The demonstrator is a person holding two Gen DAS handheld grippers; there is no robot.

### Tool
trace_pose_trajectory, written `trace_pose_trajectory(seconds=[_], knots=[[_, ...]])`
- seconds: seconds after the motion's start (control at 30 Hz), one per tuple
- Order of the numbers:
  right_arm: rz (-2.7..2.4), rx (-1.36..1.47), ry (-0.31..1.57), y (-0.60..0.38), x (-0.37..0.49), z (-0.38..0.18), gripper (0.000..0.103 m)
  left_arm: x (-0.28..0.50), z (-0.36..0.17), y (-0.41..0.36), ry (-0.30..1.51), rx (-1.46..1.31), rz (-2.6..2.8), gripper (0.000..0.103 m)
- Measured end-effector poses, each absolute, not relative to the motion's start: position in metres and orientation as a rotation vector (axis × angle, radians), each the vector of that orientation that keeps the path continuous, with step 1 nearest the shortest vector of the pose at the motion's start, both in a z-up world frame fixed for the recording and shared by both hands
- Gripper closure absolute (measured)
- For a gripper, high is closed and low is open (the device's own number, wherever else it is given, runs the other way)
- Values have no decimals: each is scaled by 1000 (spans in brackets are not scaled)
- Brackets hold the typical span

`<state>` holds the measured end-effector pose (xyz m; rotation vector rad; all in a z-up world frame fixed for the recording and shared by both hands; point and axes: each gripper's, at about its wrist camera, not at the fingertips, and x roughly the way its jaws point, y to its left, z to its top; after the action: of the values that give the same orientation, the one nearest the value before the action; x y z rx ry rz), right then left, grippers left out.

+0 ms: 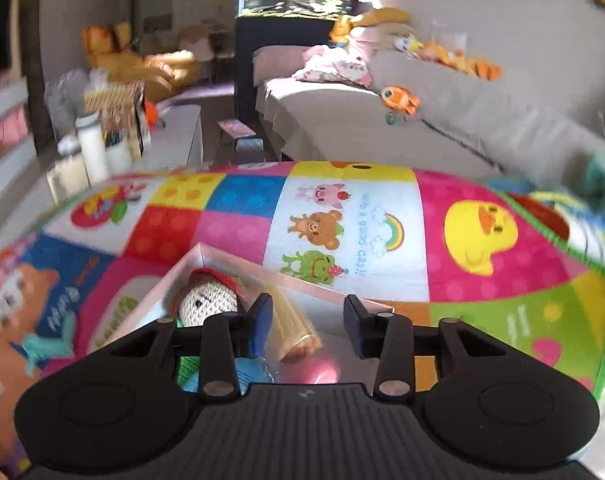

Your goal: Organize objects

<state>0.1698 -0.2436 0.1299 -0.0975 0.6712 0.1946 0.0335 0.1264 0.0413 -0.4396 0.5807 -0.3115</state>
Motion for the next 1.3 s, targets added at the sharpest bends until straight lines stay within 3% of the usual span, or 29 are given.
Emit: trace_pose_trajectory(seconds=[0.13,0.3,0.37,0.43,0.6,0.77,1.0,1.3], knots=[[156,-65,631,-256,153,141,47,33,34,142,578,-468,-289,62],[147,-76,630,-254,120,138,45,25,33,139,578,-452,-295,62],[188,-83,631,-250,97,131,30,18,36,135,581,-416,-313,62],[239,-99,642,-241,68,119,23,10,39,131,586,-382,-332,62],[315,-153,667,-220,7,77,19,8,48,125,560,-346,-285,62],[280,-127,615,-207,-25,48,19,59,48,115,562,-319,-185,62],[314,49,630,-220,-36,32,17,121,26,89,676,-175,-136,62],[305,198,642,-244,-30,19,11,112,12,55,739,33,-159,70]])
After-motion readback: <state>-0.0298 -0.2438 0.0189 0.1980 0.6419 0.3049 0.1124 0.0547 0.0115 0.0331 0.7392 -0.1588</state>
